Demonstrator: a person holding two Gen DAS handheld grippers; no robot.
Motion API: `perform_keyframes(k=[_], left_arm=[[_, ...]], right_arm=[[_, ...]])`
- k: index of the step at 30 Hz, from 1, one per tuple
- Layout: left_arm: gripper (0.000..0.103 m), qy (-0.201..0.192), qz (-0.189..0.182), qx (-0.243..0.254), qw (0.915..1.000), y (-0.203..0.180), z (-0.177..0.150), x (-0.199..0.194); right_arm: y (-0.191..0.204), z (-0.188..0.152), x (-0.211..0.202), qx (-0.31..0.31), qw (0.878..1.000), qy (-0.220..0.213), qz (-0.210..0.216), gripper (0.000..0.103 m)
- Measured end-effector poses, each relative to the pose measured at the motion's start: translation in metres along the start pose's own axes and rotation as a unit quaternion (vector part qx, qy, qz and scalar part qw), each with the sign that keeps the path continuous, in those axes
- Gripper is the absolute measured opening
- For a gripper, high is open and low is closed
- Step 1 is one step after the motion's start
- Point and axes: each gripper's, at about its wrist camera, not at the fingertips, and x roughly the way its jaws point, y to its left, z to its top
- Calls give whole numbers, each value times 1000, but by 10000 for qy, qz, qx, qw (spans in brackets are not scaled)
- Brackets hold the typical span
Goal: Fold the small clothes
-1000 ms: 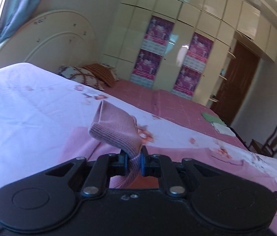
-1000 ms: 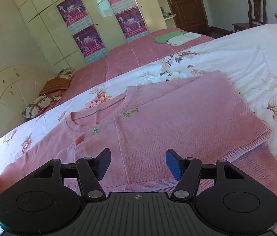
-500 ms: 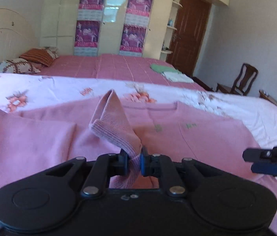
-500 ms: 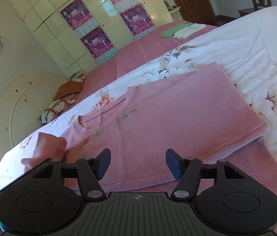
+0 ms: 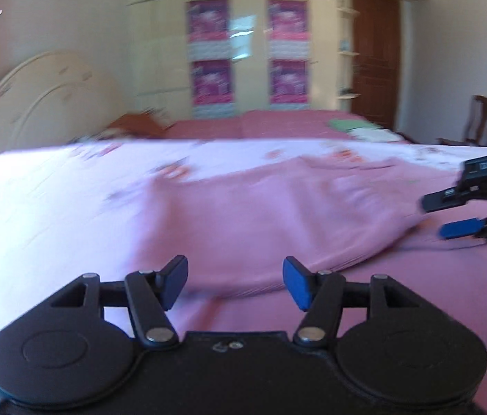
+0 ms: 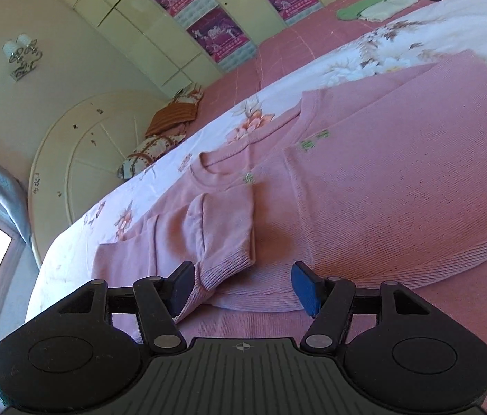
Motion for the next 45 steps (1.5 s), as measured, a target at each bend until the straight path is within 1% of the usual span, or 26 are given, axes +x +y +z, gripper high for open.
perform_keyframes(k=[3,4,5,6,7,8,10,11,12,15,16,18,19,21,25,27,30,34,36,37,39,40,41,42,43,45], left_arm=[[59,492,75,-493,9975,37,-7,13],[59,575,-24,-596,9966,43,-8,18],[59,650,-133,-660,9956,46,-8,23],[59,591,-183,-747,9953,49,-7,26],[59,506,-207,-818,9952,52,-6,29],[58,507,-151,-859,9949,53,-4,35],[54,477,-86,-955,9942,56,0,42],[49,453,-95,-955,9943,57,2,44],[49,472,-89,-883,9949,57,2,46],[46,419,-58,-704,9966,55,-1,46],[43,370,-72,-679,9970,55,-1,44],[28,243,-154,-605,9978,52,0,40],[26,182,-157,-529,9983,49,-1,37],[26,182,-100,-405,9990,45,0,37],[28,351,-152,-439,9983,47,1,43],[28,283,-290,-361,9985,48,3,38],[28,166,-260,-280,9991,46,4,36],[26,400,-289,-523,9974,49,4,47],[24,427,-290,-505,9974,47,4,50],[24,432,-286,-459,9976,45,3,51],[24,430,-274,-412,9979,43,1,51],[24,436,-285,-424,9977,43,0,52],[24,444,-295,-435,9976,43,0,52],[24,451,-299,-440,9976,43,0,52],[24,459,-305,-440,9975,44,0,52],[24,461,-308,-408,9976,44,0,53]], right_arm=[[5,-2,19,-28,10000,4,-92,61],[7,-1,24,-78,9998,-8,-159,55],[12,0,29,-183,9995,11,-246,35],[15,2,33,-251,9991,61,-330,21],[19,4,37,-329,9986,88,-409,15],[23,6,38,-430,9979,100,-470,7],[30,10,35,-657,9964,-1,-536,6],[33,13,31,-762,9954,-92,-579,6],[36,16,24,-828,9944,-220,-616,6],[34,29,-5,-821,9904,-795,-781,5],[31,31,-10,-858,9888,-839,-887,5],[25,33,-9,-852,9902,-613,-917,6],[23,31,-9,-914,9899,-556,-935,6],[22,27,-10,-971,9889,-555,-974,6],[17,24,-9,-923,9885,-574,-1050,6],[13,24,-9,-883,9891,-529,-1054,6],[10,22,-10,-895,9893,-494,-1043,6],[9,20,-12,-923,9893,-504,-1009,6],[14,21,-20,-983,9886,-684,-911,6],[21,20,-28,-1158,9858,-861,-860,6],[31,14,-36,-1734,9739,-1201,-836,5],[27,12,-31,-1879,9710,-1143,-942,5],[17,13,-18,-1766,9743,-801,-1143,6],[2,15,-4,-1457,9791,-384,-1364,6],[-12,15,2,-1150,9837,-221,-1361,6],[-18,14,-2,-1043,9865,-329,-1220,6]])
